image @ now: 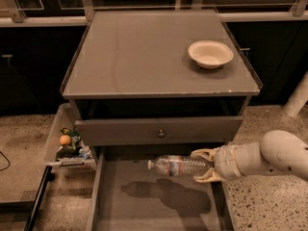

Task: Pick water bottle from middle drawer and place on counter

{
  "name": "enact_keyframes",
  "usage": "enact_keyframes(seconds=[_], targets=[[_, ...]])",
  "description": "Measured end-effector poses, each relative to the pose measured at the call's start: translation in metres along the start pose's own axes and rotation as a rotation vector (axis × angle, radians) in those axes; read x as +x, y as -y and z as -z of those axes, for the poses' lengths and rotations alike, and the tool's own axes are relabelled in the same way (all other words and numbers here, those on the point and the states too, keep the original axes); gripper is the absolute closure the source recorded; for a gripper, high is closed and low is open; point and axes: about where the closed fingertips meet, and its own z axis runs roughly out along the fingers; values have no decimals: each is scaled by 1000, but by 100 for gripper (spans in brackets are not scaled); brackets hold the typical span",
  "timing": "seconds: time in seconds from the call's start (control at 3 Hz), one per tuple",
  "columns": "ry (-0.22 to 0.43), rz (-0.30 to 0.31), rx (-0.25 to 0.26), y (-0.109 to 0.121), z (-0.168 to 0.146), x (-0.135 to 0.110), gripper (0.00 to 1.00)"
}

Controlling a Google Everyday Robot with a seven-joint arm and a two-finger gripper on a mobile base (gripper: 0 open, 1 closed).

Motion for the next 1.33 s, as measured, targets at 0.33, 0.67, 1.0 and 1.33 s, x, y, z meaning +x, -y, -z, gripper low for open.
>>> enact_keyframes(seconds=[0.33,0.67,1.0,1.33], targets=[[-11,71,6,14,8,-28,100],[-24,157,28,41,30,-65,100],[-24,228,49,73,58,-101,100],[7,251,50,110,84,-128,100]])
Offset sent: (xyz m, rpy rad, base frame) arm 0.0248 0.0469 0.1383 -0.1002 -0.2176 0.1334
